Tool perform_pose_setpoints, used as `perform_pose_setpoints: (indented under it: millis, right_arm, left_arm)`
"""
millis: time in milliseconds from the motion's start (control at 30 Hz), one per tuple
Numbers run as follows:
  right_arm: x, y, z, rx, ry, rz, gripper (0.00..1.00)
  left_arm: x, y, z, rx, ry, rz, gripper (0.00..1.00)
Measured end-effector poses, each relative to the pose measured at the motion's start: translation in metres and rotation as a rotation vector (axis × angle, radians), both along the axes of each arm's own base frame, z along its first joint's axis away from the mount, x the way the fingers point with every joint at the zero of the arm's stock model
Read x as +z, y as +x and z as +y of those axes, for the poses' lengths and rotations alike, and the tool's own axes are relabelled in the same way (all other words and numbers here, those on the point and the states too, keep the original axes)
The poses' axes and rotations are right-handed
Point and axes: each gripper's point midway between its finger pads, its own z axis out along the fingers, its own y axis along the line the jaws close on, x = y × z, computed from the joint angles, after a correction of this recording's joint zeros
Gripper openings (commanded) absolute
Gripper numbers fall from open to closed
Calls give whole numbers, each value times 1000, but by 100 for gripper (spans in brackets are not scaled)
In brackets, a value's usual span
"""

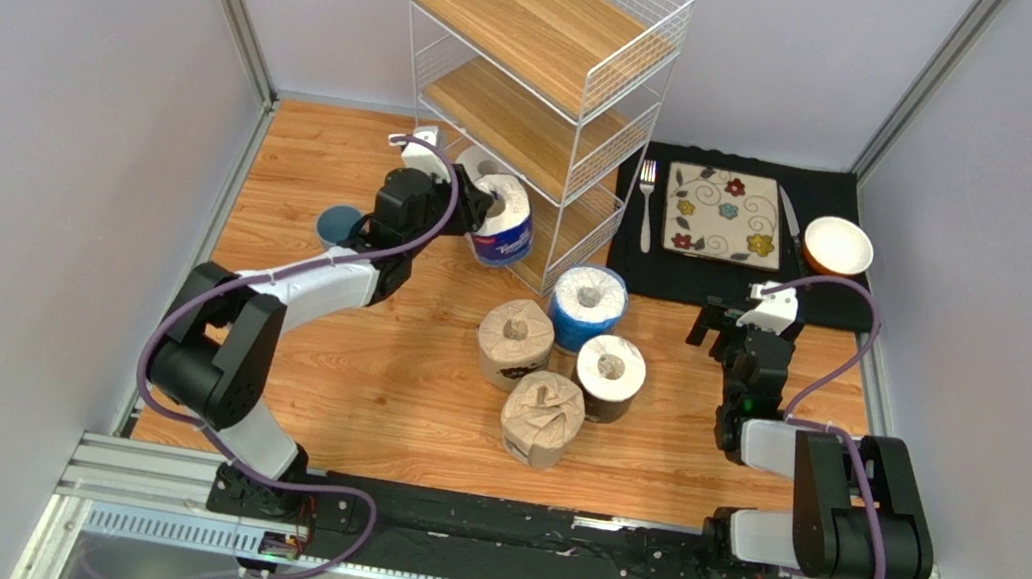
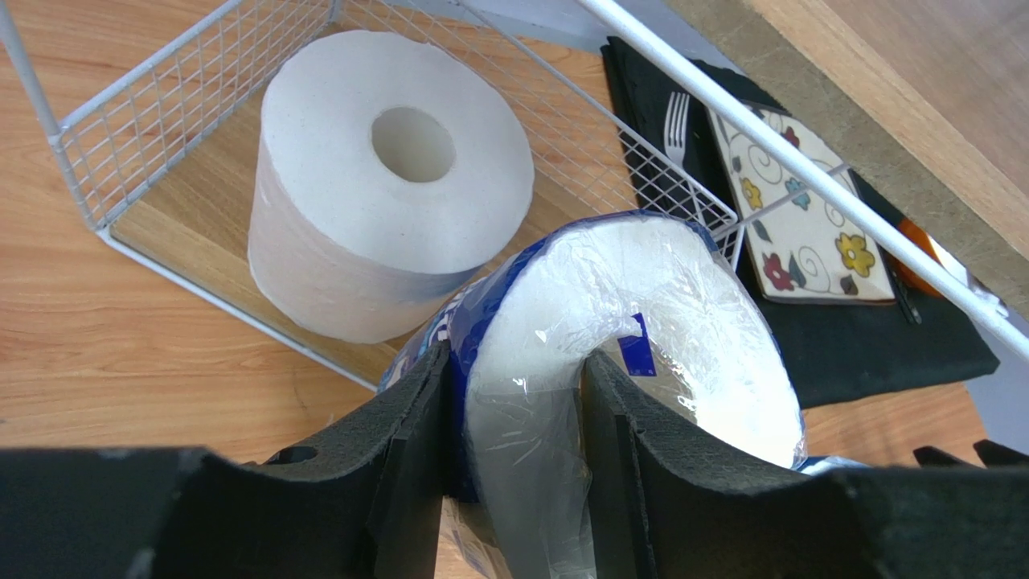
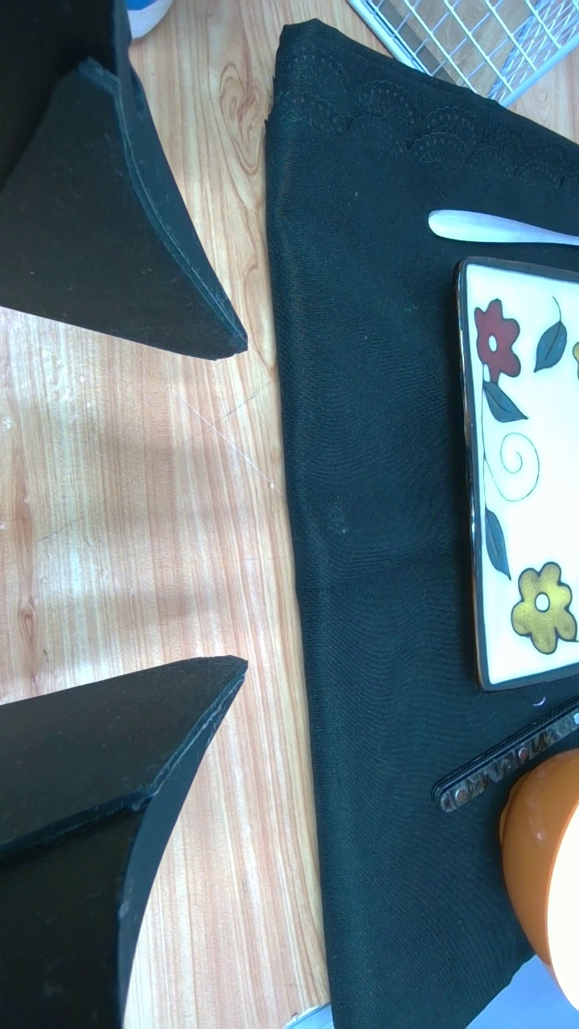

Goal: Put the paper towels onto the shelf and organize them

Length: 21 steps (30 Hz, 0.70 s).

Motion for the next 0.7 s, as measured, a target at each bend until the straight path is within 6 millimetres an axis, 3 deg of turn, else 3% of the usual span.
perform_pose_setpoints:
  millis: [333, 700]
  right_arm:
    - [0, 0, 0, 0, 0, 0, 99]
    - [0, 0, 0, 0, 0, 0, 99]
  left_arm:
    - [1, 10, -4, 3, -16, -31, 34]
    - [-16, 23, -19, -26, -30, -30, 34]
